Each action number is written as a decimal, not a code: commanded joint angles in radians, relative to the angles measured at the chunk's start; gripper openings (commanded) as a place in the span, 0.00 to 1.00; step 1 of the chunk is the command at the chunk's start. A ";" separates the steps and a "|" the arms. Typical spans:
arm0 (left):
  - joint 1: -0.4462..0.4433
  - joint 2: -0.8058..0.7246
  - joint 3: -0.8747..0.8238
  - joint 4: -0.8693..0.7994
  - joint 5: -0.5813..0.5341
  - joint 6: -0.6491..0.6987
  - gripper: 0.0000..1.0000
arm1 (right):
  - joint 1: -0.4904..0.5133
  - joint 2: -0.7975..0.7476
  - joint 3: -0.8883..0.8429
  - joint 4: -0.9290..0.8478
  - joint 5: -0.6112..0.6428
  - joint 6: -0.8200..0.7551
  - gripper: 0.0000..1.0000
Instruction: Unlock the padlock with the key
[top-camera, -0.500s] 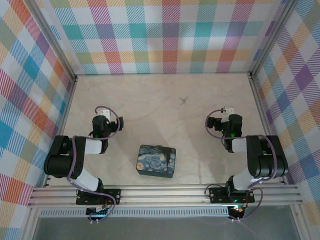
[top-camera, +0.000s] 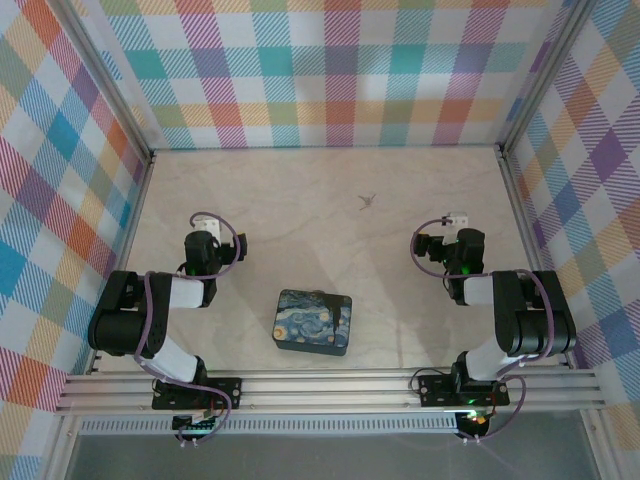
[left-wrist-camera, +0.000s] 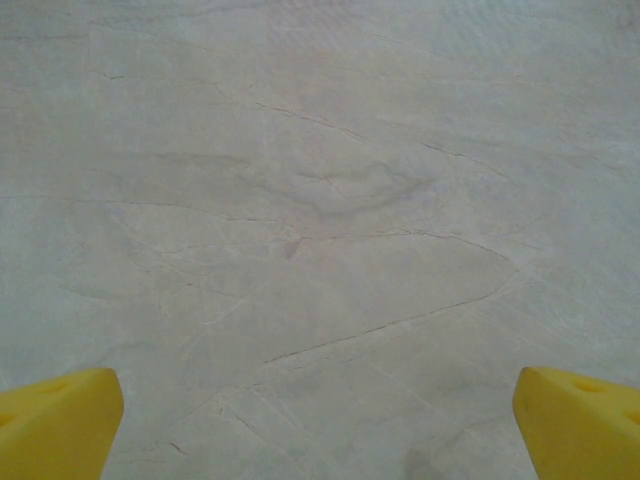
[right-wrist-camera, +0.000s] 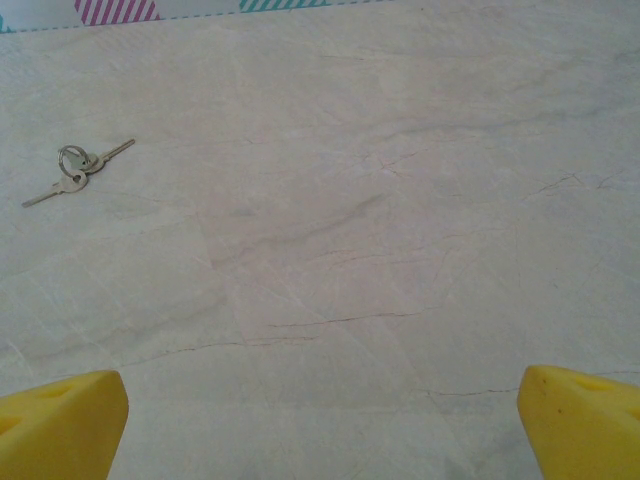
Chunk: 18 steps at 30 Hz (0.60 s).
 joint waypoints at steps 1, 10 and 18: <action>0.000 -0.004 0.002 0.025 -0.004 -0.014 1.00 | 0.001 -0.006 0.008 0.042 0.007 0.006 1.00; -0.001 -0.003 0.001 0.024 -0.005 -0.014 1.00 | 0.001 -0.006 0.009 0.040 0.007 0.006 1.00; 0.013 -0.011 0.018 -0.011 0.035 -0.015 1.00 | 0.001 -0.040 0.050 -0.065 -0.020 -0.006 1.00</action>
